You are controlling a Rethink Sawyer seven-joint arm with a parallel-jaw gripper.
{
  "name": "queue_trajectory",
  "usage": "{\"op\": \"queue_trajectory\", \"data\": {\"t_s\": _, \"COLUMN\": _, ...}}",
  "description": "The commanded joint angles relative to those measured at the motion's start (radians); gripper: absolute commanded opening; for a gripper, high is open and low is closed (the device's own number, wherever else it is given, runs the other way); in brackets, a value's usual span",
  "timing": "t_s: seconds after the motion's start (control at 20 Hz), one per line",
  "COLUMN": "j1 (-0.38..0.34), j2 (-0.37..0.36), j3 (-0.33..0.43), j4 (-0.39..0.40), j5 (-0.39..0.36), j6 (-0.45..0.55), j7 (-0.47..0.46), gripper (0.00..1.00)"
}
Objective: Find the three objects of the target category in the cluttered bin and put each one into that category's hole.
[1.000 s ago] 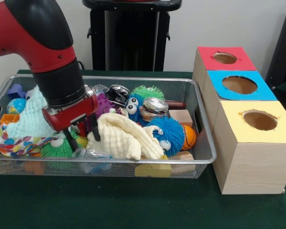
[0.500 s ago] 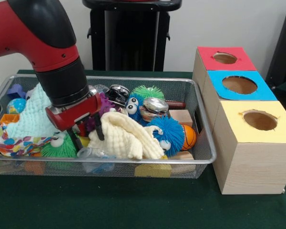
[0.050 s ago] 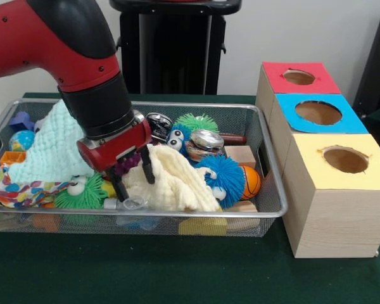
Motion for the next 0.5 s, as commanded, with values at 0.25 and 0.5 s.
{"op": "queue_trajectory", "data": {"t_s": 0.25, "j1": 0.054, "j2": -0.052, "j3": 0.022, "j4": 0.043, "j5": -0.008, "j6": -0.015, "j7": -0.092, "gripper": 1.00}}
{"op": "queue_trajectory", "data": {"t_s": 0.5, "j1": 0.086, "j2": -0.233, "j3": -0.002, "j4": 0.003, "j5": 0.028, "j6": 0.181, "j7": -0.142, "gripper": 1.00}}
